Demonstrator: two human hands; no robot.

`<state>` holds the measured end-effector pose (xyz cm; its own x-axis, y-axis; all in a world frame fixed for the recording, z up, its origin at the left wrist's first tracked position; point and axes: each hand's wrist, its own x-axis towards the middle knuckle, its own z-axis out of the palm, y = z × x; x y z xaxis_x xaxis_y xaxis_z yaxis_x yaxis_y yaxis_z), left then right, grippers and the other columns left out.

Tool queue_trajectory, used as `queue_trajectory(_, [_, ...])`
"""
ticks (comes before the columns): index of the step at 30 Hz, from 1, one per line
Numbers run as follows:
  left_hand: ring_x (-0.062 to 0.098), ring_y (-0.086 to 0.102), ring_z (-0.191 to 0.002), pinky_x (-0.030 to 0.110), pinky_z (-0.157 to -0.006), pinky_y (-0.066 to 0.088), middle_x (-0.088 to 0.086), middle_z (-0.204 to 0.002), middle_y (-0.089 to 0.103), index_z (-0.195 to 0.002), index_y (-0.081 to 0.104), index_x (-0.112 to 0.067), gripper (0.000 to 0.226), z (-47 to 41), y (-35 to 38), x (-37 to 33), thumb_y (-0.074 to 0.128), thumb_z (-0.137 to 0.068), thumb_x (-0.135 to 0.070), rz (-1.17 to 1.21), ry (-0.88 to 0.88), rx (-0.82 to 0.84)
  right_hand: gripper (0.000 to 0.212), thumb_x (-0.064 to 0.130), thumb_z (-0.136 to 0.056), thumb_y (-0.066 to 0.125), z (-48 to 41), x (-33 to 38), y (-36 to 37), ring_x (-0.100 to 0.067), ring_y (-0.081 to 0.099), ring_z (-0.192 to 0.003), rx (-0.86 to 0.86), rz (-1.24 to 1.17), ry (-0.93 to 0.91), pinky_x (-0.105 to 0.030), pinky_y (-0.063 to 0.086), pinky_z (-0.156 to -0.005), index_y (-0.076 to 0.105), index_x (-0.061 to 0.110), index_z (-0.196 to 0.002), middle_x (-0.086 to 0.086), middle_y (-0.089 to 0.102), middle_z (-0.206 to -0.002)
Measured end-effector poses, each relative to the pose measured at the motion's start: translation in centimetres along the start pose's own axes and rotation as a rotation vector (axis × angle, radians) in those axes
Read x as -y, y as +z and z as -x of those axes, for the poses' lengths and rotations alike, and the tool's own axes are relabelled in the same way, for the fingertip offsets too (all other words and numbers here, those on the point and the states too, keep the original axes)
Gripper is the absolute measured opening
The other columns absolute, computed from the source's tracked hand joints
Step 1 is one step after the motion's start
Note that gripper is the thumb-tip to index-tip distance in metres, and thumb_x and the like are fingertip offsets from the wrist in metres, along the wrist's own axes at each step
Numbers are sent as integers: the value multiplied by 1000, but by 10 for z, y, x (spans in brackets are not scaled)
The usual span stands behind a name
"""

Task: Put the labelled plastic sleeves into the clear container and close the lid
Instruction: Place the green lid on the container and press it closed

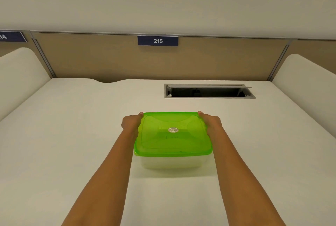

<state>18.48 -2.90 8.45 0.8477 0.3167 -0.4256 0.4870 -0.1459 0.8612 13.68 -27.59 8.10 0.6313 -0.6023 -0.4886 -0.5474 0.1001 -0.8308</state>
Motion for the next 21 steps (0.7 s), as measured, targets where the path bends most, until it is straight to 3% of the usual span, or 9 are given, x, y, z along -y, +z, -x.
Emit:
queue_trajectory(8, [37, 52, -121, 44, -101, 46, 24, -131, 55, -128, 48, 8, 60, -5, 3, -3, 68, -86, -28, 23, -47, 2, 60, 29, -82, 71, -6, 1, 5, -36, 54, -117, 1, -105, 53, -40, 47, -94, 50, -1, -129, -19, 54, -132])
queue_trajectory(15, [37, 52, -121, 44, -102, 45, 23, -131, 55, -128, 49, 9, 58, -8, 5, -1, 66, -87, -29, 42, -33, 10, 60, 33, -81, 70, -7, 2, 5, -35, 53, -118, -1, -74, 56, -39, 45, -96, 51, 1, -129, -17, 54, -132])
queue_trajectory(18, [36, 52, -121, 40, -100, 45, 23, -129, 56, -120, 56, 7, 49, -4, 6, 2, 64, -88, -29, 35, -1, -12, 65, 40, -81, 69, -4, -3, 4, -35, 54, -118, -27, -22, 10, -39, 46, -96, 52, -2, -127, -18, 56, -129])
queue_trajectory(21, [37, 52, -119, 38, -94, 44, 25, -122, 60, -79, 62, 1, 31, 3, 8, 5, 61, -90, -28, 3, 59, -46, 67, 48, -82, 65, 0, -4, 2, -34, 55, -118, -51, 79, -43, -37, 46, -94, 54, -2, -124, -18, 58, -129])
